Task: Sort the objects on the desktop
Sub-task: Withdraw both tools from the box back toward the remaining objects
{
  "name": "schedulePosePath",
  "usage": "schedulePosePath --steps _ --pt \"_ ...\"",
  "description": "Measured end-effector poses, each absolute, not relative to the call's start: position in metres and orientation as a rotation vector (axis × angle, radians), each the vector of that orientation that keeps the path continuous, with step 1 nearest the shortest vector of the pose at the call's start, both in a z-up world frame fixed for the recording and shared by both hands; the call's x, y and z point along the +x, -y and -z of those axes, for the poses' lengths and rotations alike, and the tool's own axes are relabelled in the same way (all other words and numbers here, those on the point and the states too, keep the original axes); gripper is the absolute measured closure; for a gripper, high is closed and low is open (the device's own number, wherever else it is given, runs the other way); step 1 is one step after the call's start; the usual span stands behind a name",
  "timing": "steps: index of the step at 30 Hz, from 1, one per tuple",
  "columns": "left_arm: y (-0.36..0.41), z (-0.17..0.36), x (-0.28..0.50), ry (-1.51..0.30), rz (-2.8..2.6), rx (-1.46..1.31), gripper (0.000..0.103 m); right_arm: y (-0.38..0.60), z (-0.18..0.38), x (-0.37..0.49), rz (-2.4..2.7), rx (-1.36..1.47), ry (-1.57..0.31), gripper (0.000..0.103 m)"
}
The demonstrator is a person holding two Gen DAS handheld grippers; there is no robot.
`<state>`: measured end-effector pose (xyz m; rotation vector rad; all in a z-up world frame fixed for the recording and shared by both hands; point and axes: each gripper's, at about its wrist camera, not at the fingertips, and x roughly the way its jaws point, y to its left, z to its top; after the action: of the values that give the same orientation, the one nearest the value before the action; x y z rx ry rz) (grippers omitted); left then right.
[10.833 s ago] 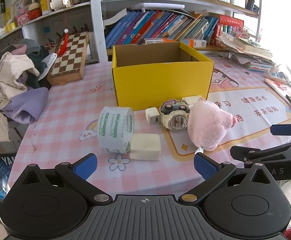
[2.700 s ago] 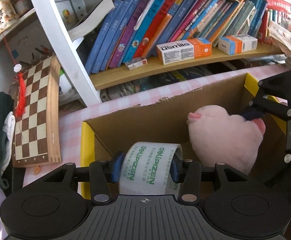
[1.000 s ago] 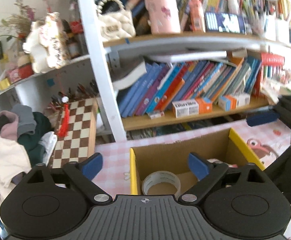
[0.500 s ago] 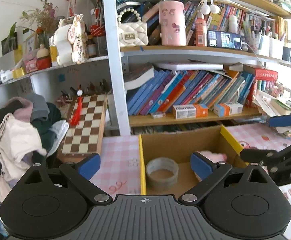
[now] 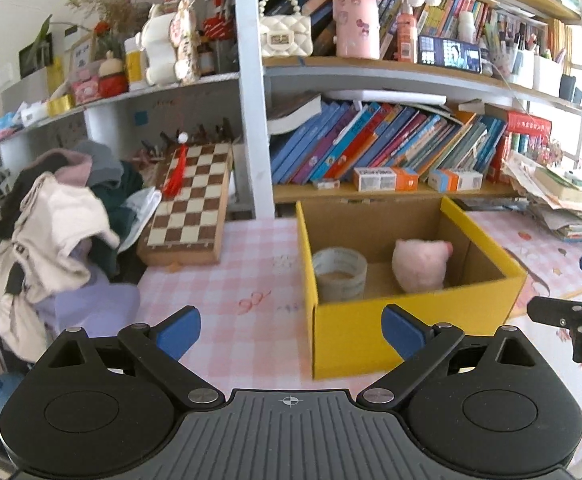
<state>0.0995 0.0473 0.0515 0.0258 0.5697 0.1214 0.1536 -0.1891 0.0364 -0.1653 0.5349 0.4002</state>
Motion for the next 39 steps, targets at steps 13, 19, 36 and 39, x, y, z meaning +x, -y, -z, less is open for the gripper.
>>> schedulePosePath --steps 13,19,36,39 --pt "-0.053 -0.017 0.056 -0.675 -0.150 -0.009 0.004 0.168 0.012 0.096 -0.314 -0.195 -0.670 0.000" --pt "-0.045 -0.002 0.047 -0.712 -0.122 0.023 0.004 0.159 0.022 0.080 -0.353 -0.200 -0.693 0.000" --pt "-0.027 0.012 0.037 -0.742 -0.058 0.083 0.004 0.160 0.031 0.070 -0.359 -0.184 -0.744 0.000" --pt "-0.025 0.014 0.039 -0.740 -0.054 0.098 0.004 0.159 0.035 0.073 -0.355 -0.188 -0.754 0.000"
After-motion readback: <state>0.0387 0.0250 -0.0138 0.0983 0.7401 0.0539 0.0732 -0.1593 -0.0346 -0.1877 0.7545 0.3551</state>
